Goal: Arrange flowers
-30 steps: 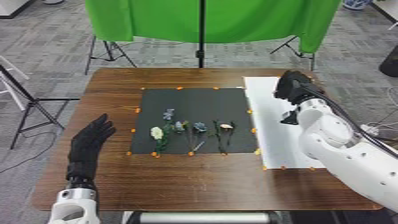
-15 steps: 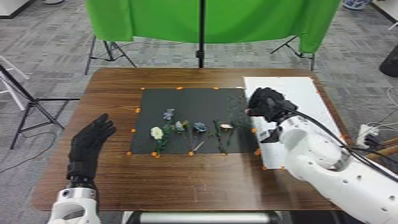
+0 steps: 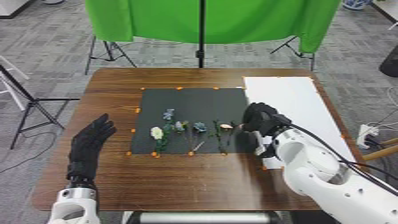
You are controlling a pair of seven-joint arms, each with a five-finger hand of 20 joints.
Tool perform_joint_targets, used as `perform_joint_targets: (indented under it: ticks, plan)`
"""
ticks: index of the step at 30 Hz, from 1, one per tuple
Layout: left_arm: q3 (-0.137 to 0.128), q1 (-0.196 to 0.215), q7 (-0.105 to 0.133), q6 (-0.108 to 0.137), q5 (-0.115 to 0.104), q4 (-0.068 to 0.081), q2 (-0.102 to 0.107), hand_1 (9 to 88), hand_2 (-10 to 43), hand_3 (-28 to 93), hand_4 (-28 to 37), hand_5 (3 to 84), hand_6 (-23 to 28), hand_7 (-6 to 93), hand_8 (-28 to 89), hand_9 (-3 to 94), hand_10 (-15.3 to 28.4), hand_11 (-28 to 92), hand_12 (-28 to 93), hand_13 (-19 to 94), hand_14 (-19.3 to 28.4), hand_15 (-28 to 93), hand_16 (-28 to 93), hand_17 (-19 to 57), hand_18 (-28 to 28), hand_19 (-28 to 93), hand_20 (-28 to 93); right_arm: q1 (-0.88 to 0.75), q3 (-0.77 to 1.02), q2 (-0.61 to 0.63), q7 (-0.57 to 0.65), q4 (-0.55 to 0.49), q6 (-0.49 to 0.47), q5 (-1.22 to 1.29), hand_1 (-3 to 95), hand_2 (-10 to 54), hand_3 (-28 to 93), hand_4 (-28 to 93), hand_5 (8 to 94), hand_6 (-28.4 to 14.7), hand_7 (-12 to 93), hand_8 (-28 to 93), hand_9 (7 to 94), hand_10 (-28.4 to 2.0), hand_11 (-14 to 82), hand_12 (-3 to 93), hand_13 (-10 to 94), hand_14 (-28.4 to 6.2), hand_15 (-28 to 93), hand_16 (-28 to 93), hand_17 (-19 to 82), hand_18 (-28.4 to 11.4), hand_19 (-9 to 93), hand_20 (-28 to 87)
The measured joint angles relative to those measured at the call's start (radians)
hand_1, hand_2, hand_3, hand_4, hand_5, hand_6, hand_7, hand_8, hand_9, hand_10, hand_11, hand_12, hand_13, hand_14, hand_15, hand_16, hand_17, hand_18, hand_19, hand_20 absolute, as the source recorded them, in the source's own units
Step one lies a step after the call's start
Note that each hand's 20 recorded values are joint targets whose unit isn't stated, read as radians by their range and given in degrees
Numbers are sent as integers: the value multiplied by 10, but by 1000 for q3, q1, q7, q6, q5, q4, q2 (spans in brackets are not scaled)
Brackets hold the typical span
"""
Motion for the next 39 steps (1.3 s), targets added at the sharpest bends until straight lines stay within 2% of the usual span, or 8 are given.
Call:
perform_joint_targets:
  ticks: [6, 17, 21, 25, 29, 32, 35, 39]
  plan:
    - [1, -3, -1, -3, 0, 3, 2, 244, 87, 638, -282, 427, 71, 65, -47, 390, 143, 168, 113, 290, 186, 271, -20, 39, 135, 114, 195, -22, 3, -1, -7, 0, -11, 15, 402, -95, 658, -199, 708, 8, 191, -86, 844, -114, 239, 221, 934, 0, 604, 335, 692, -97, 932, 609]
    - [-4, -1, -3, -35, 22, 4, 2, 247, 58, 642, -274, 423, 70, 60, -45, 390, 143, 166, 115, 289, 188, 265, -17, 38, 136, 111, 195, -88, 110, -11, -15, -23, -34, 53, 275, -95, 598, -209, 688, -8, 164, -90, 836, -125, 244, 219, 932, -10, 591, 333, 688, -102, 932, 606]
    - [-4, -1, -16, -35, 40, 4, 2, 253, 54, 640, -269, 423, 71, 60, -45, 390, 143, 165, 115, 289, 188, 265, -16, 36, 137, 111, 195, -123, 164, -23, -15, -33, -27, 61, 222, -76, 633, -149, 689, -9, 164, -86, 813, -139, 227, 218, 855, -63, 529, 313, 584, -138, 915, 458]
    - [-9, -1, -32, -36, 107, 3, 0, 257, 51, 637, -264, 424, 70, 61, -45, 390, 143, 165, 116, 289, 188, 264, -16, 36, 137, 112, 195, -228, 329, -67, -65, -59, 41, 157, 214, -44, 684, -146, 651, -11, 167, -91, 711, -157, 168, 197, 622, -148, 333, 250, 345, -175, 626, 385]
    - [-12, 2, -34, -38, 116, 2, -2, 259, 51, 635, -261, 424, 70, 61, -45, 391, 143, 164, 115, 289, 188, 264, -16, 35, 137, 112, 195, -348, 526, -140, -305, -60, 95, 438, 151, -21, 739, -156, 525, 1, 134, -85, 527, -156, 72, 170, 422, -149, 123, 238, 204, -154, 164, 306]
    - [-12, 3, -33, -44, 110, 2, -6, 260, 50, 636, -259, 424, 70, 62, -45, 391, 143, 165, 115, 289, 188, 264, -16, 36, 137, 112, 194, -419, 649, -206, -487, -53, 28, 593, 104, -14, 763, -163, 442, 15, 104, -81, 453, -143, 52, 152, 342, -133, 85, 187, 185, -145, 67, 279]
    - [-12, 3, -22, -50, 107, 2, -10, 267, 43, 641, -256, 435, 70, 67, -46, 398, 143, 168, 115, 293, 184, 261, -18, 49, 129, 100, 188, -478, 739, -271, -597, -51, -123, 678, 58, -12, 775, -172, 396, 17, 81, -76, 415, -136, 43, 127, 277, -84, 63, 90, 162, -130, 15, 256]
    - [-4, 6, 46, -42, 104, 2, -12, 274, 35, 652, -248, 446, 73, 74, -50, 405, 147, 174, 113, 284, 170, 236, -26, 76, 109, 79, 184, -555, 773, -335, -716, -57, -212, 858, 33, -10, 778, -178, 377, 17, 77, -78, 399, -135, 41, 109, 240, -64, 87, -21, 143, -118, 5, 229]
